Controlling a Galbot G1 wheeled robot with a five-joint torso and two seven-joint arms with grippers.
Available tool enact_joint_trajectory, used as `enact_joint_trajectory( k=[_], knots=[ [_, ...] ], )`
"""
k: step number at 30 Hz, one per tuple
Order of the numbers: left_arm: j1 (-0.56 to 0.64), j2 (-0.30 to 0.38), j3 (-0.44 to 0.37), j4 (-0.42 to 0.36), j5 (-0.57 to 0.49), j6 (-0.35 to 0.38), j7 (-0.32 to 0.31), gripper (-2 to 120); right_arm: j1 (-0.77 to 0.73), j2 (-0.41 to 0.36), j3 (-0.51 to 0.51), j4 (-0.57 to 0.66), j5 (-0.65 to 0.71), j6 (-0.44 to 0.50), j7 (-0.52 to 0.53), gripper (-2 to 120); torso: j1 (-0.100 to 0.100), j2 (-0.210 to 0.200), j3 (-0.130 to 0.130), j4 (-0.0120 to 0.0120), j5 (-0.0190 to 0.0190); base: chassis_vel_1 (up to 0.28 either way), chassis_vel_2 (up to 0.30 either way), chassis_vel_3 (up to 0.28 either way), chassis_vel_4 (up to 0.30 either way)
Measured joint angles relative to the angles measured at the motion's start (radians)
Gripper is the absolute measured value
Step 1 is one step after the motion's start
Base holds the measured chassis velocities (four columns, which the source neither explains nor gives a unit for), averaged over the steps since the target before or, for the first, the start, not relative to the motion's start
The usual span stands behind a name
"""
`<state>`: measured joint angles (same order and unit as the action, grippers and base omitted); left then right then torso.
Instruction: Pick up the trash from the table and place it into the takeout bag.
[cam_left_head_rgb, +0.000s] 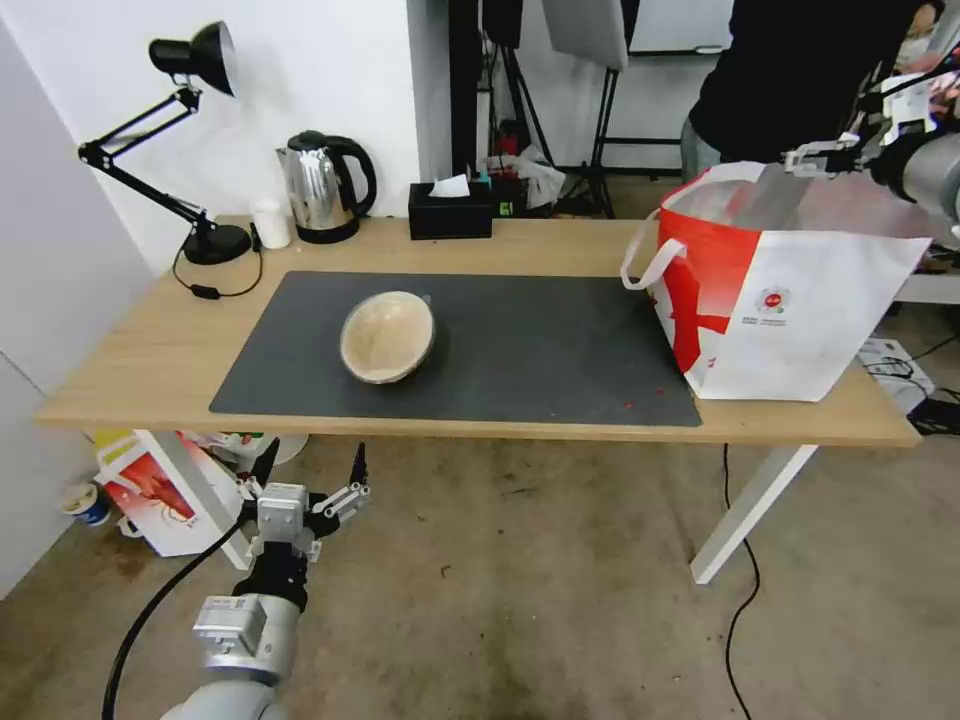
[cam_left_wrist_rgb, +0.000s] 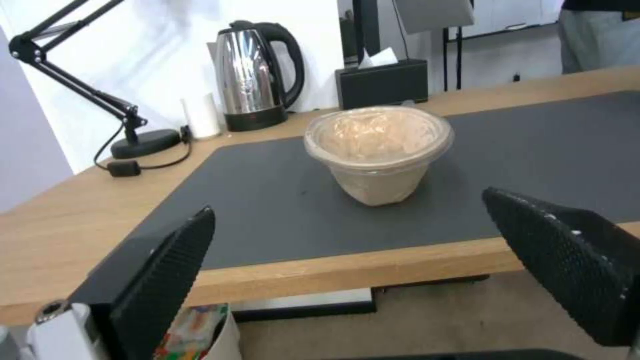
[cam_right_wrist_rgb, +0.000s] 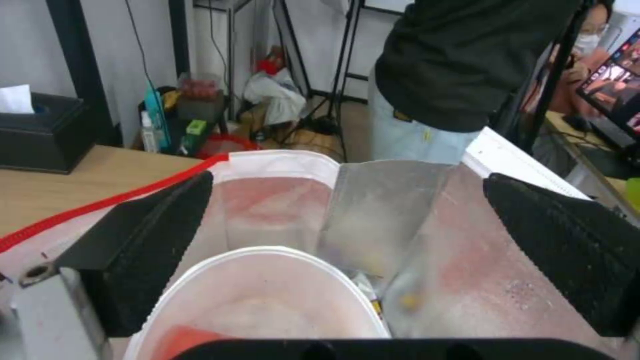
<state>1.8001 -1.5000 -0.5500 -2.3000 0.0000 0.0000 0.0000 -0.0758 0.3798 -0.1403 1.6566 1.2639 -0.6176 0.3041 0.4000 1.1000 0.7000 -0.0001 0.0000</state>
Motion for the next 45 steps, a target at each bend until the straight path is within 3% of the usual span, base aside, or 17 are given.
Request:
enact_joint_trajectory(
  k=[10, 14, 15, 19, 20, 23, 24, 28, 35, 45],
  knots=[
    [0.0, 0.0, 0.0, 0.0, 0.0, 0.0, 0.0, 100, -0.048, -0.014, 0.046, 0.103, 0.034, 0.077, 0.094, 100, 0.0, 0.0, 0.0, 0.0, -0.0001, 0.0, 0.0, 0.0, 0.0],
    [0.0, 0.0, 0.0, 0.0, 0.0, 0.0, 0.0, 100, -0.146, -0.01, 0.134, 0.196, 0.034, 0.232, 0.158, 100, 0.0, 0.0, 0.0, 0.0002, -0.0004, 0.0, 0.0, 0.0, 0.0],
    [0.0, 0.0, 0.0, 0.0, 0.0, 0.0, 0.0, 100, -0.146, -0.01, 0.134, 0.196, 0.034, 0.232, 0.158, 100, 0.0, 0.0, 0.0, 0.0002, -0.0004, 0.0, 0.0, 0.0, 0.0],
    [0.0, 0.0, 0.0, 0.0, 0.0, 0.0, 0.0, 100, -0.401, 0.017, 0.34, 0.35, -0.022, 0.407, 0.175, 100, 0.0, 0.0, 0.0, 0.0001, -0.0004, 0.0, 0.0, 0.0, 0.0],
    [0.0, 0.0, 0.0, 0.0, 0.0, 0.0, 0.0, 100, -0.401, 0.017, 0.34, 0.35, -0.022, 0.407, 0.175, 100, 0.0, 0.0, 0.0, 0.0001, -0.0004, 0.0, 0.0, 0.0, 0.0],
    [0.0, 0.0, 0.0, 0.0, 0.0, 0.0, 0.0, 100, -0.64, 0.058, 0.491, 0.469, -0.151, 0.518, 0.182, 100, 0.0, 0.0, 0.0, 0.0003, -0.0001, 0.0, 0.0, 0.0, 0.0],
    [0.0, 0.0, 0.0, 0.0, 0.0, 0.0, 0.0, 100, -0.64, 0.058, 0.491, 0.469, -0.151, 0.518, 0.182, 100, 0.0, 0.0, 0.0, 0.0003, -0.0001, 0.0, 0.0, 0.0, 0.0],
    [0.0, 0.0, 0.0, 0.0, 0.0, 0.0, 0.0, 100, -0.901, 0.146, 0.639, 0.596, -0.364, 0.663, 0.203, 100, 0.0, 0.0, 0.0, 0.0, -0.0003, 0.0, 0.0, 0.0, 0.0],
    [0.0, 0.0, 0.0, 0.0, 0.0, 0.0, 0.0, 100, -1.107, 0.258, 0.656, 0.678, -0.596, 0.778, 0.24, 100, 0.0, 0.0, 0.0, -0.0001, 0.0, 0.0, 0.0, 0.0, 0.0],
    [0.0, 0.0, 0.0, 0.0, 0.0, 0.0, 0.0, 100, -1.256, 0.35, 0.655, 0.74, -0.835, 0.832, 0.318, 100, 0.0, 0.0, 0.0, 0.0002, -0.0003, 0.0, 0.0, 0.0, 0.0]
  ],
)
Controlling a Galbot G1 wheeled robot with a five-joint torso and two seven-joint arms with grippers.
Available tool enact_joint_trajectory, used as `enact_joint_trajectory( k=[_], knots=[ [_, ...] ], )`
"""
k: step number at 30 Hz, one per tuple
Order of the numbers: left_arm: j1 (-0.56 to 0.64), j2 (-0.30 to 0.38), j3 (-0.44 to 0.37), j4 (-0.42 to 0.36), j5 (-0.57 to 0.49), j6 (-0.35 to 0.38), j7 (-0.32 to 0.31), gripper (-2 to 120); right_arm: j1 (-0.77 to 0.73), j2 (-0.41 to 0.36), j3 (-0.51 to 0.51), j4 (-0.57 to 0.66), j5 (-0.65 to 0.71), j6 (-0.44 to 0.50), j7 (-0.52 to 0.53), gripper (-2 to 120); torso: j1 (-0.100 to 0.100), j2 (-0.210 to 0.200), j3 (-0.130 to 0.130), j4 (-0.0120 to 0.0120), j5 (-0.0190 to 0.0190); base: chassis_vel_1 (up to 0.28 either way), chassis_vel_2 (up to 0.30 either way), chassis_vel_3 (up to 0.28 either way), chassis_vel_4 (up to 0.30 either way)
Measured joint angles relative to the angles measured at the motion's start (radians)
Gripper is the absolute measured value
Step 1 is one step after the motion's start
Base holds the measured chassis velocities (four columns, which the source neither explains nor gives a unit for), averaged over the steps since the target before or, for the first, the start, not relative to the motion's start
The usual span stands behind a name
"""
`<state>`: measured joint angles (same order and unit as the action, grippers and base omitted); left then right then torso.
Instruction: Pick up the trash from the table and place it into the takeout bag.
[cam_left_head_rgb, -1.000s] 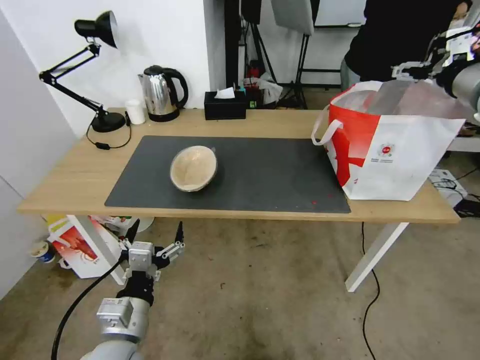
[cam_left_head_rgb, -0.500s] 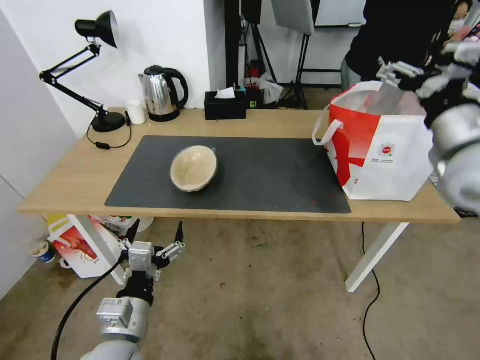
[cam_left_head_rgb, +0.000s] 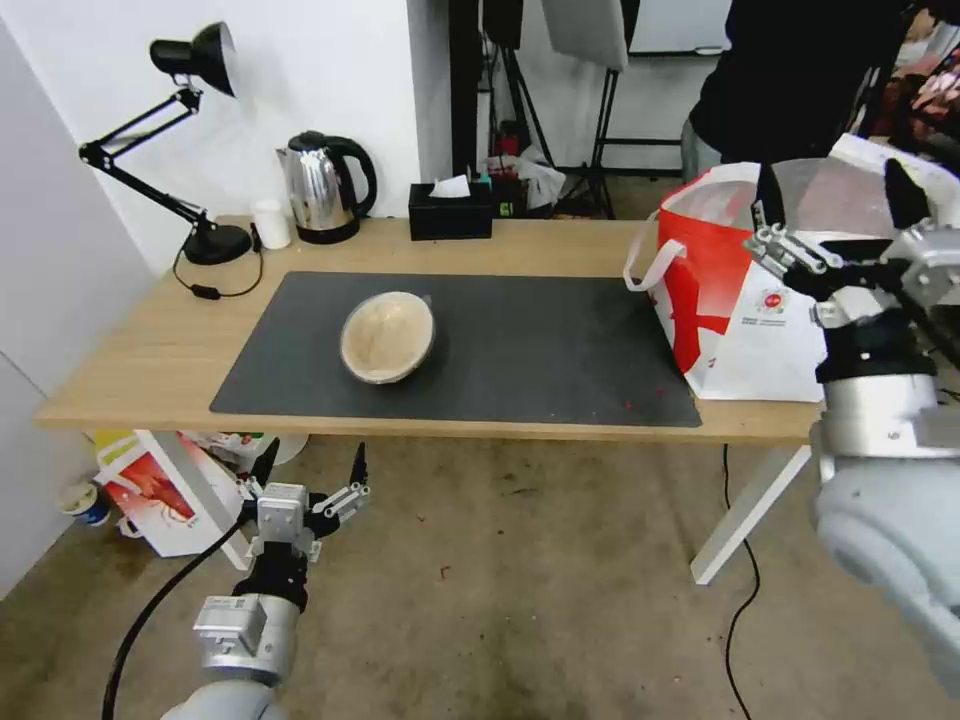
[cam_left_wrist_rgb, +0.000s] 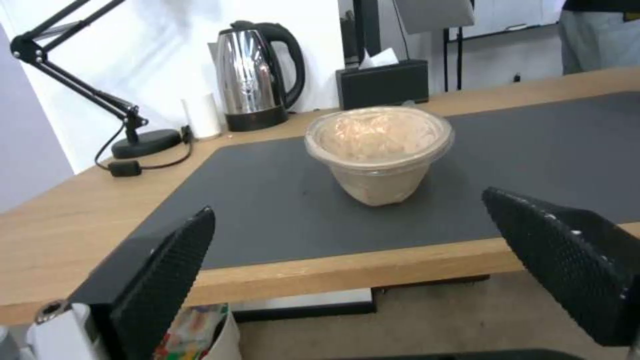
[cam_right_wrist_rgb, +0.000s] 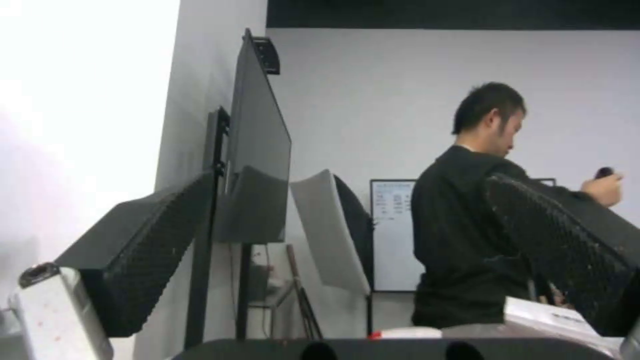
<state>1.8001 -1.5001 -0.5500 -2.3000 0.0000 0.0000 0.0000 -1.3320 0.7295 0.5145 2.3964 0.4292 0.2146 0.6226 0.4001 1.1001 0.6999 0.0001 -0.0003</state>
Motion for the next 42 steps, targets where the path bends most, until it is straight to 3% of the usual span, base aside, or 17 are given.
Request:
enact_joint_trajectory(
  k=[15, 42],
  knots=[
    [0.0, 0.0, 0.0, 0.0, 0.0, 0.0, 0.0, 100, -0.229, 0.118, -0.032, 0.022, -0.206, 0.045, 0.066, 100, 0.0, 0.0, 0.0, -0.0001, 0.0002, 0.0, 0.0, 0.0, 0.0],
    [0.0, 0.0, 0.0, 0.0, 0.0, 0.0, 0.0, 100, -0.395, 0.16, -0.094, -0.043, -0.246, 0.077, 0.09, 100, 0.0, 0.0, 0.0, -0.0001, 0.0002, 0.0, 0.0, 0.0, 0.0]
  ],
)
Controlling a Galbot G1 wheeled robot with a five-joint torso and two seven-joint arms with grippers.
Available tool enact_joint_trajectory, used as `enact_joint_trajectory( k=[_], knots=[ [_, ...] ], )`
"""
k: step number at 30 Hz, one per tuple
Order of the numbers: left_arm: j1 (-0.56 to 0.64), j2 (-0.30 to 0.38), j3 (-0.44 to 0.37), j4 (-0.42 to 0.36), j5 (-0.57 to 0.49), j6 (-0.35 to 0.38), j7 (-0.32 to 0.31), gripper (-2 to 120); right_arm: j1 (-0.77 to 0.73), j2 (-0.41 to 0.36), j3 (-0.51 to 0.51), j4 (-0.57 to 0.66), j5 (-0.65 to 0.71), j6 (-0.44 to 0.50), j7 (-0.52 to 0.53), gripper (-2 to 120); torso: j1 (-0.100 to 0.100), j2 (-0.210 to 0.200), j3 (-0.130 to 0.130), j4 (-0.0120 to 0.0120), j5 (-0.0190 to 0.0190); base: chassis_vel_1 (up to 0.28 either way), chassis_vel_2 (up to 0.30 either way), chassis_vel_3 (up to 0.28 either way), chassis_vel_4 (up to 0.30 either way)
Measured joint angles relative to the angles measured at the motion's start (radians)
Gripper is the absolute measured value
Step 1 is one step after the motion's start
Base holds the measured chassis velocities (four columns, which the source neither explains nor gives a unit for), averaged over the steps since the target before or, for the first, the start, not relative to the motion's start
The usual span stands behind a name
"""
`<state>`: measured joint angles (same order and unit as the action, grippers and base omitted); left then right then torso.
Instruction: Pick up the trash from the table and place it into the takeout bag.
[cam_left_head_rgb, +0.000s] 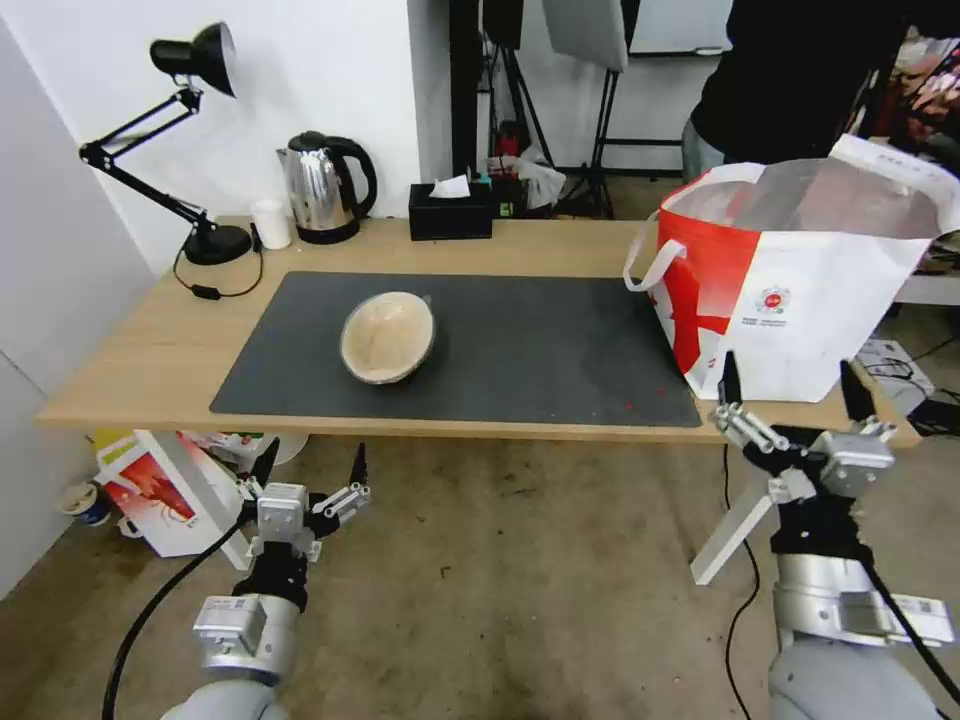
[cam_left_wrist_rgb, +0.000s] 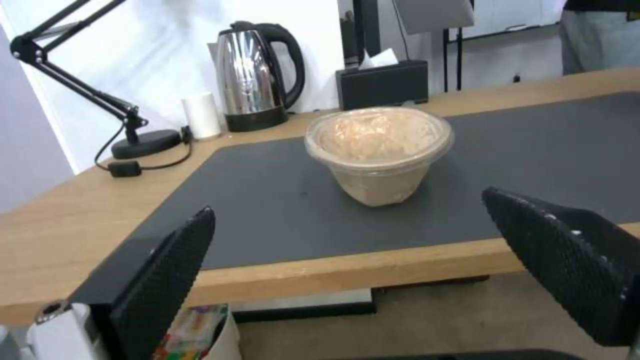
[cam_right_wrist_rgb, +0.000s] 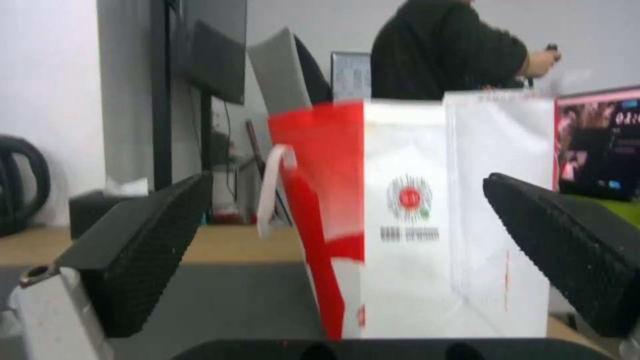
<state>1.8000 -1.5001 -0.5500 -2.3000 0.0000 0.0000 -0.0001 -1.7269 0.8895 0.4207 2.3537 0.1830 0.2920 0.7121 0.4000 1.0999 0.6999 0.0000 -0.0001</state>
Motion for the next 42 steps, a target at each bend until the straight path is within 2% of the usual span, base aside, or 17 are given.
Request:
enact_joint_trajectory(
  k=[10, 23, 36, 42],
  knots=[
    [0.0, 0.0, 0.0, 0.0, 0.0, 0.0, 0.0, 100, -0.022, 0.019, -0.046, -0.07, 0.029, -0.017, 0.01, 100, 0.0, 0.0, 0.0, -0.0001, 0.0002, 0.0, 0.0, 0.0, 0.0],
    [0.0, 0.0, 0.0, 0.0, 0.0, 0.0, 0.0, 100, -0.036, 0.031, -0.1, -0.091, 0.006, -0.013, 0.004, 100, 0.0, 0.0, 0.0, 0.0, 0.0001, 0.0, 0.0, 0.0, 0.0],
    [0.0, 0.0, 0.0, 0.0, 0.0, 0.0, 0.0, 100, -0.033, 0.049, -0.138, -0.132, -0.036, 0.011, -0.017, 100, 0.0, 0.0, 0.0, 0.0, 0.0001, 0.0, 0.0, 0.0, 0.0],
    [0.0, 0.0, 0.0, 0.0, 0.0, 0.0, 0.0, 100, -0.021, 0.053, -0.151, -0.168, -0.06, 0.056, -0.047, 100, 0.0, 0.0, 0.0, 0.0, 0.0, 0.0, 0.0, 0.0, 0.0]
  ],
)
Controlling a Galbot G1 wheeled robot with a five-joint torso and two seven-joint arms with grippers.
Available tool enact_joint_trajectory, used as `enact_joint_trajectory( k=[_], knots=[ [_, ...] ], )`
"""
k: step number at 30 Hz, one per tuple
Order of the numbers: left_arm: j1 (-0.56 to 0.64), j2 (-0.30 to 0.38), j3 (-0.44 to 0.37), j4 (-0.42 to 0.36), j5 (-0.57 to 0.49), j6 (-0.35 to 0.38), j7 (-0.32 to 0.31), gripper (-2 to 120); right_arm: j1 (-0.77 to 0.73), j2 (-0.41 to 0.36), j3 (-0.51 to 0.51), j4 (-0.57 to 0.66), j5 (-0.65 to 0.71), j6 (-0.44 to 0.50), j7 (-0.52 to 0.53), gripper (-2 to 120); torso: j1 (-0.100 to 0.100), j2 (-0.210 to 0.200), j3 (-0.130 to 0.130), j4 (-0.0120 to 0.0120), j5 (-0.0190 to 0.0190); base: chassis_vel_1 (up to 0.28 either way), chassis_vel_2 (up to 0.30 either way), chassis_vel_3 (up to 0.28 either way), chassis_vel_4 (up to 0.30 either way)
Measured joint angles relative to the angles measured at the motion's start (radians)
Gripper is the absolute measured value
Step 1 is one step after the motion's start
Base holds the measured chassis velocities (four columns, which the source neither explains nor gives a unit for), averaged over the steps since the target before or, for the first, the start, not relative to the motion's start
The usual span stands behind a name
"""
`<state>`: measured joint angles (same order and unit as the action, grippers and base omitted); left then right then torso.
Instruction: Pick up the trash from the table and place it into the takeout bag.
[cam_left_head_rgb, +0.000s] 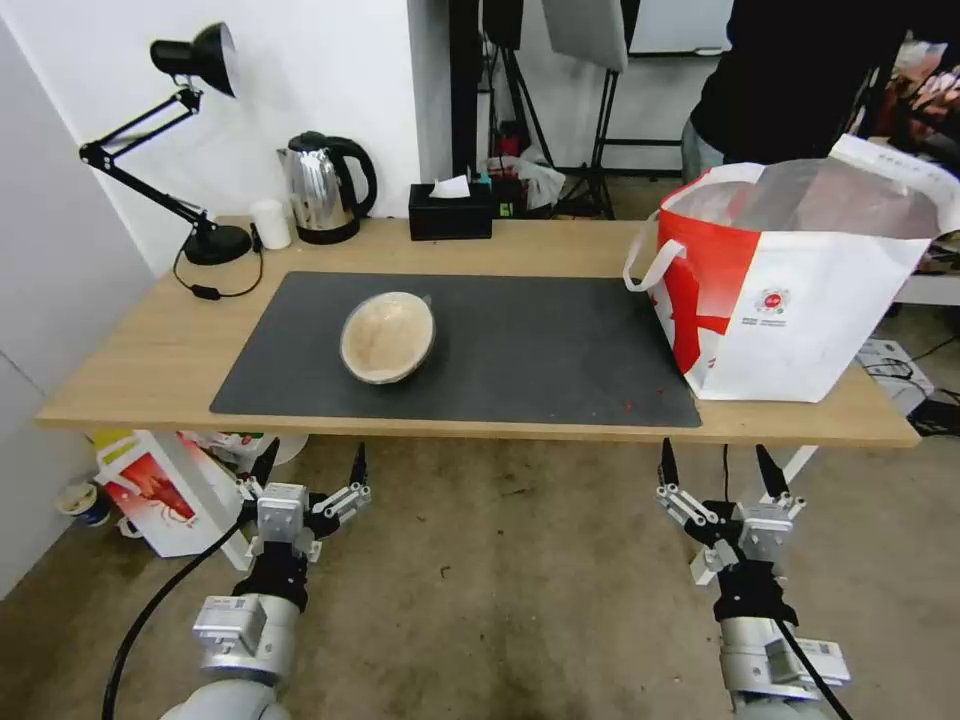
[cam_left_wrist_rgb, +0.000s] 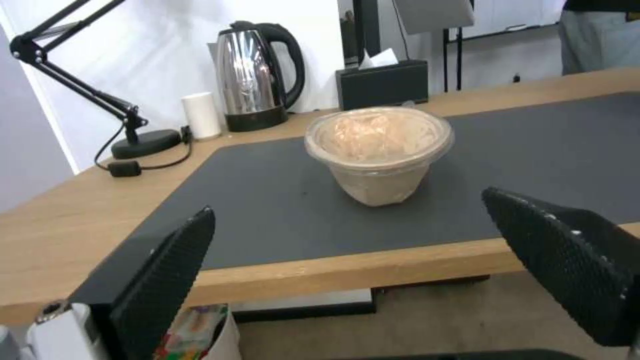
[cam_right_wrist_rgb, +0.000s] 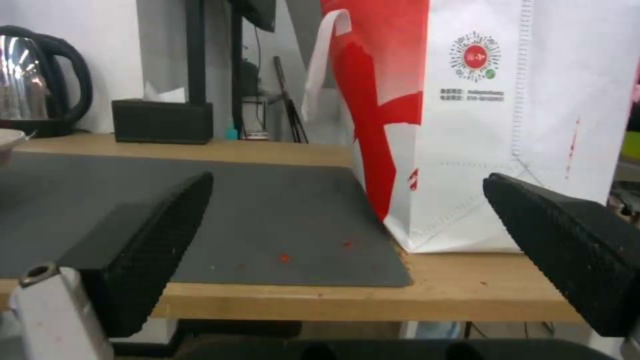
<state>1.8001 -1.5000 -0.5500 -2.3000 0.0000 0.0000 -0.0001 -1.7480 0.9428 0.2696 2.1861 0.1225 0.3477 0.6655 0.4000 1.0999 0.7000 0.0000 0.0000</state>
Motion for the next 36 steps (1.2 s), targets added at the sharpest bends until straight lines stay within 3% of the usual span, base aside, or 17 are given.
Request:
enact_joint_trajectory(
  k=[13, 36],
  knots=[
    [0.0, 0.0, 0.0, 0.0, 0.0, 0.0, 0.0, 100, 0.013, 0.002, -0.003, -0.025, -0.044, 0.026, -0.034, 100, 0.0, 0.0, 0.0, 0.0, 0.0, 0.0, 0.0, 0.0, 0.0],
    [0.0, 0.0, 0.0, 0.0, 0.0, 0.0, 0.0, 100, 0.019, -0.011, -0.022, -0.067, 0.001, 0.028, -0.059, 100, 0.0, 0.0, 0.0, 0.0, 0.0001, 0.0, 0.0, 0.0, 0.0]
  ],
)
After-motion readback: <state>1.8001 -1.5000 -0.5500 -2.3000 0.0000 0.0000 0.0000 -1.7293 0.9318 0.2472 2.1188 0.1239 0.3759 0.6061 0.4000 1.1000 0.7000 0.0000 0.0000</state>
